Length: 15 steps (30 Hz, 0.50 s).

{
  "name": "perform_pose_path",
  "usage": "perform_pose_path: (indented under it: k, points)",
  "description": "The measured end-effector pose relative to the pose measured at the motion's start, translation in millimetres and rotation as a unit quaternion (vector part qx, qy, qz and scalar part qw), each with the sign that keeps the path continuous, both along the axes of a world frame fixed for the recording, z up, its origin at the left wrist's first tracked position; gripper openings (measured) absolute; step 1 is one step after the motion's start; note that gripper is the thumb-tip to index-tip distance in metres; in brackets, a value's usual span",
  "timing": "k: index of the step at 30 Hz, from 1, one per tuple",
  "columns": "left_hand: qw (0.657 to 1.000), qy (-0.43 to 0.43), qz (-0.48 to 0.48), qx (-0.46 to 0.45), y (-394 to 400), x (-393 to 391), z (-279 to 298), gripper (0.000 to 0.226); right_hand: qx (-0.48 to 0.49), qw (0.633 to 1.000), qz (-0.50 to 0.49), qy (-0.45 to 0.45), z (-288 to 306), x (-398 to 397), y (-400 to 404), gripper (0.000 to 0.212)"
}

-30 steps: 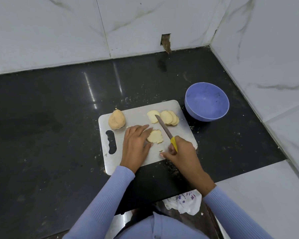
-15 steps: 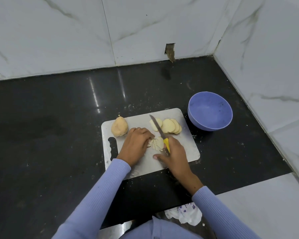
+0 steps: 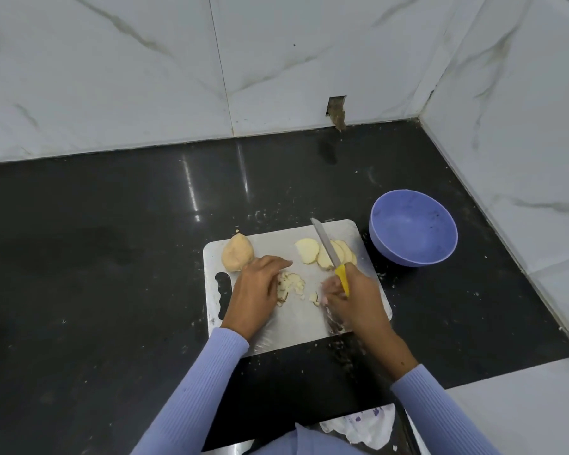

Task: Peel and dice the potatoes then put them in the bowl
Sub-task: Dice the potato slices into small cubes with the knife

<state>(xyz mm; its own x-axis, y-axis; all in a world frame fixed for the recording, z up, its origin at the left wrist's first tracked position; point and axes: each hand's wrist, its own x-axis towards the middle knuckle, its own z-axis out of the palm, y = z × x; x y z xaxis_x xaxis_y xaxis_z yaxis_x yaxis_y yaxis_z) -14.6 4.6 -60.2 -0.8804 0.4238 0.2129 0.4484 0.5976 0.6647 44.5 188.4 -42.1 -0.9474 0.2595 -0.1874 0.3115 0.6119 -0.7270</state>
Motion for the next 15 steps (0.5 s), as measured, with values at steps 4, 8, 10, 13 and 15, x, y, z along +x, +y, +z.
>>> perform_pose_path:
  k: [4,8,10,13,15]
  points:
    - [1.0,0.001,-0.01,-0.005,5.5,-1.6,1.1,0.037,0.005,0.998,0.013,-0.069,-5.5,4.2,-6.3,0.037]
    - [1.0,0.0,-0.019,-0.013,10.7,-6.5,1.9,0.039,0.012,1.0,0.011,0.005,-9.2,-14.3,-28.5,0.036]
    - [1.0,0.005,-0.02,-0.019,12.5,-9.3,1.2,0.039,-0.02,0.999,-0.012,0.045,-7.5,-22.8,-34.7,0.024]
    - [1.0,0.012,-0.01,-0.021,15.9,-15.0,0.6,0.033,-0.066,0.993,-0.051,0.078,-2.2,-25.3,-35.7,0.008]
    - [1.0,0.011,-0.001,-0.026,18.9,-19.1,0.9,0.029,-0.112,0.988,-0.071,0.077,-1.7,-23.4,-32.3,0.013]
